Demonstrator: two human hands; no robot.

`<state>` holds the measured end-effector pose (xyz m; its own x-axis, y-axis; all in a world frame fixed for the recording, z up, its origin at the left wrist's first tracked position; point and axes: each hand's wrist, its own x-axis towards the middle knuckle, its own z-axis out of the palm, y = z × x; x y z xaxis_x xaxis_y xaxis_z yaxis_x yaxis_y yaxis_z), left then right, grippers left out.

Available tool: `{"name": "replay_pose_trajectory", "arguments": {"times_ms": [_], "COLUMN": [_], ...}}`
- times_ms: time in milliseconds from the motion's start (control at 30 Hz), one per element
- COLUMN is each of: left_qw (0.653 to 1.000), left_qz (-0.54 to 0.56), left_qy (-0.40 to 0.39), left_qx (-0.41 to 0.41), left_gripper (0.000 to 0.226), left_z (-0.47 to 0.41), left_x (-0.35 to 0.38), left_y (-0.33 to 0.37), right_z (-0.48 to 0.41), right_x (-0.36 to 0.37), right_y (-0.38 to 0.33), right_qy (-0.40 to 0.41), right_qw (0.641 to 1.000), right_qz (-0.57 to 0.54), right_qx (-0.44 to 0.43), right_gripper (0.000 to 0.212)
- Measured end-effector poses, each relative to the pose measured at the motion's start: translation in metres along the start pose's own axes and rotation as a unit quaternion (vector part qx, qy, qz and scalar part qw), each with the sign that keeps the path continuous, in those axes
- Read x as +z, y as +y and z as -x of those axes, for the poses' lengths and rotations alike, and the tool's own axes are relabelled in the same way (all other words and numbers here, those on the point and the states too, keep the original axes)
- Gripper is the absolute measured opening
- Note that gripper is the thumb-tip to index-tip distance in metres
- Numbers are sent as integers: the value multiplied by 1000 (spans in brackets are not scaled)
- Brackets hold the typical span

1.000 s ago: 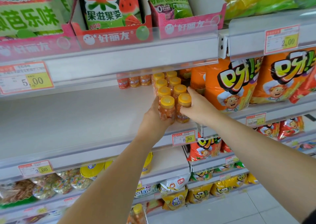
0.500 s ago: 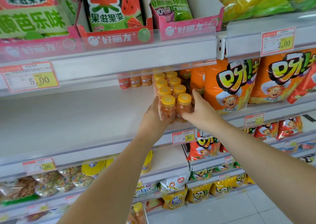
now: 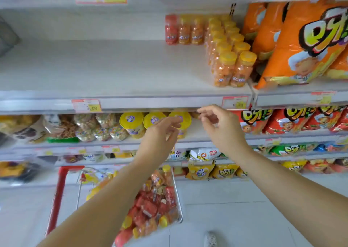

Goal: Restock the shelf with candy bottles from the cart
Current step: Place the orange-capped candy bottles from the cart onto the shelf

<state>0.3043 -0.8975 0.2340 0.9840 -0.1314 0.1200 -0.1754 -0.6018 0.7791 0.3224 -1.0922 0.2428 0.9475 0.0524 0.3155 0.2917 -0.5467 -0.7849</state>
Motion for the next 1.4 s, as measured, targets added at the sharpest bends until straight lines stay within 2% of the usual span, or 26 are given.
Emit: {"name": "replay_pose_trajectory", "arguments": {"times_ms": [133, 233, 367, 500, 567, 633, 733, 867, 967, 1033, 1133, 1233, 1400], "left_qw": [994, 978, 953, 923, 911, 895, 888, 892, 897, 882, 850, 837, 817], "left_qz": [-3, -11, -30, -56, -93, -126, -133, -113, -151, -217, -278, -305, -347], "left_qy": [-23, -36, -31, -50, -77, -101, -117, -100, -72, -81, -128, -170, -196], "left_qx": [-109, -206, -301, -376, -395, -416, -424, -426, -410, -411, -429, -421, -418], "left_gripper": [31, 31, 29, 32, 39, 43, 46, 46, 48, 53, 62, 59, 53], "left_z": [61, 107, 168, 219, 236, 249, 263, 271, 265, 256, 241, 233, 225], "left_x": [-8, -13, -12, -4, -1, 2, 6, 9, 8, 6, 4, 10, 8], "left_y": [-68, -117, -185, -237, -253, -264, -279, -296, -303, -309, -317, -323, -321], "right_z": [42, 77, 118, 153, 170, 188, 210, 226, 227, 226, 225, 228, 223], "right_x": [64, 119, 183, 233, 253, 273, 297, 311, 314, 314, 314, 313, 305], "right_y": [13, 38, 78, 114, 124, 131, 137, 139, 138, 137, 139, 144, 140], "right_qy": [-120, -251, -424, -533, -572, -596, -610, -617, -614, -611, -605, -608, -606], "right_qw": [992, 964, 888, 807, 778, 758, 750, 739, 725, 721, 735, 734, 738], "right_qz": [-7, 37, 111, 169, 178, 182, 183, 221, 294, 316, 297, 295, 293], "right_qx": [41, 78, 140, 188, 192, 191, 178, 156, 105, 80, 77, 69, 48], "right_gripper": [17, 17, 19, 19, 27, 38, 59, 57, 65, 62, 53, 52, 55]}}
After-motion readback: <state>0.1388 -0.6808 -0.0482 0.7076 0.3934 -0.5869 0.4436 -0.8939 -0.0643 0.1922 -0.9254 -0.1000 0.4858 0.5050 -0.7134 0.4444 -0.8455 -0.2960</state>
